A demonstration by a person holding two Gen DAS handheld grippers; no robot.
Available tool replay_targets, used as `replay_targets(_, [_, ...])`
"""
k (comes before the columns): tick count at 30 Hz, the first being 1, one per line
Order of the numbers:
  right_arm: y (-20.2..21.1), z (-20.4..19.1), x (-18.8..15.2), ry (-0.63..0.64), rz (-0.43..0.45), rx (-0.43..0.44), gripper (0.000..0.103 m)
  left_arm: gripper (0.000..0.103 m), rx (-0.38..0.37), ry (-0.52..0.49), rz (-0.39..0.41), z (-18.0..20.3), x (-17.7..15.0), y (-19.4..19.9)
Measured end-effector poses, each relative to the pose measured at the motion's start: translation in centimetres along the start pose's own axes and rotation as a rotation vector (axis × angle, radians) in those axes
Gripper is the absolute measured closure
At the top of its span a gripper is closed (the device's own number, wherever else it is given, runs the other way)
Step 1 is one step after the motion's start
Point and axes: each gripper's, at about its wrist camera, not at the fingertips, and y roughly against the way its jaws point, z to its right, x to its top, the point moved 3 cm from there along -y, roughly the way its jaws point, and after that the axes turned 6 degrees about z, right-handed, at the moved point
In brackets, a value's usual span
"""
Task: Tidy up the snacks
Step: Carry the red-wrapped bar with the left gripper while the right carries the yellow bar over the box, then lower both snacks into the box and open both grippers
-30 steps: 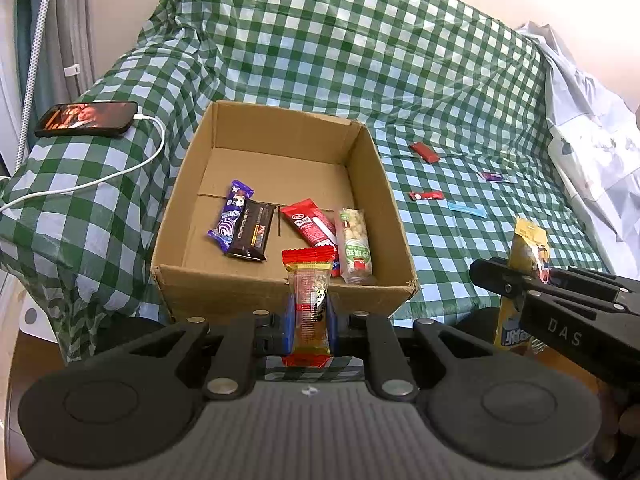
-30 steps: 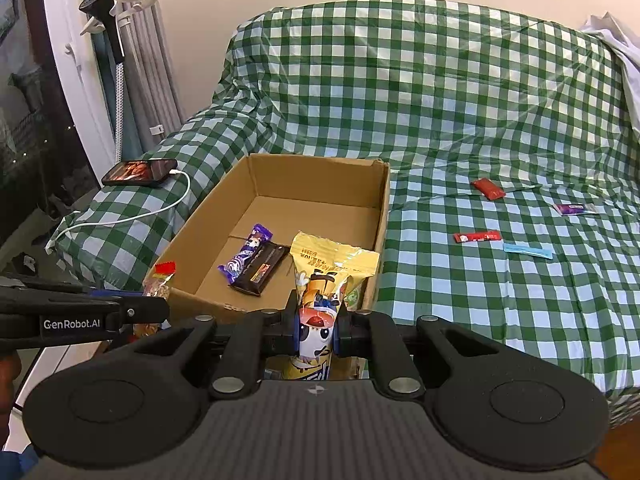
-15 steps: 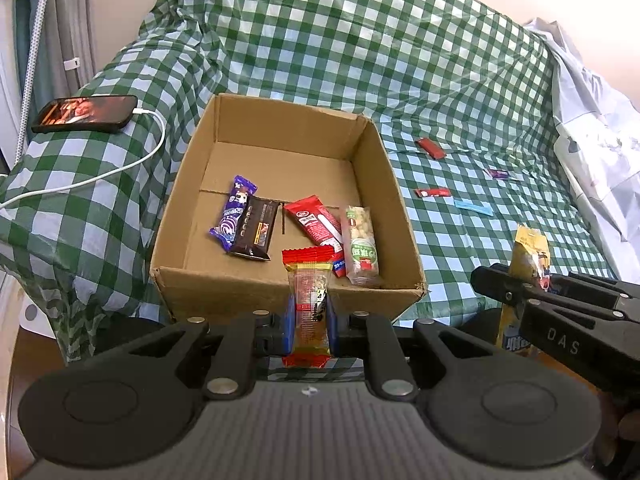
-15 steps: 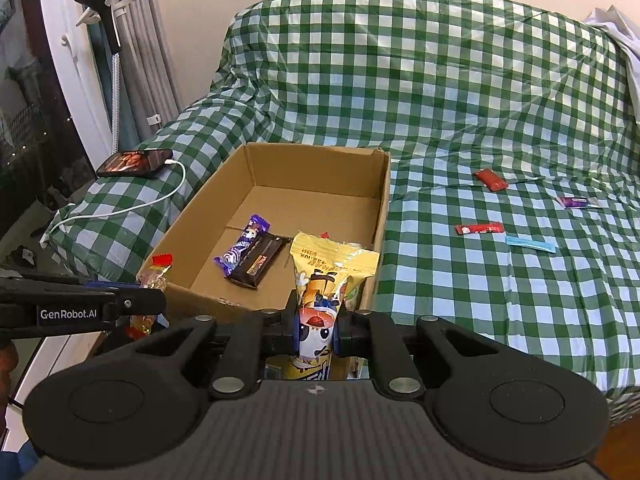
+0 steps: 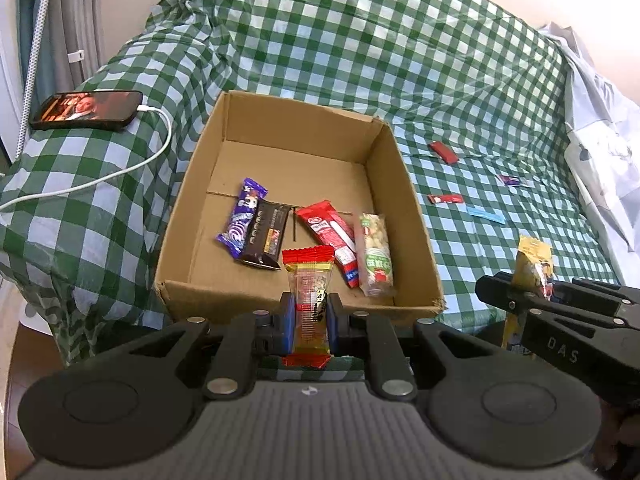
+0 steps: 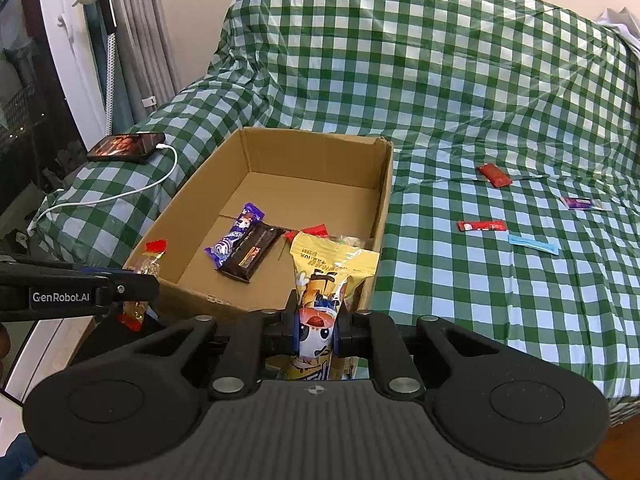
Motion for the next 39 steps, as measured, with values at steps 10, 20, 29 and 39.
replay_targets(10, [-3.3,0.2,1.8,0.001,-0.027,0.007,0.089,0.085,0.032,0.027,-0.024,-1.4,2.5,-3.2])
replay_targets(20, [-8.0,0.2,4.0,-0.003,-0.044,0.025,0.089,0.085,0.054,0.045,-0.034,-2.5,5.7,-7.2])
replay_targets(29, [-12.6,-0.2,6.1,-0.016,-0.051,0.047,0.089,0.085,0.072,0.036,-0.072,-3.3,7.3,-11.6])
replay_targets(39, [-16.5,-0.3,5.7,-0.017,-0.102,0.052,0.089,0.085,0.087,0.019,-0.12,-3.9,7.1,-14.9])
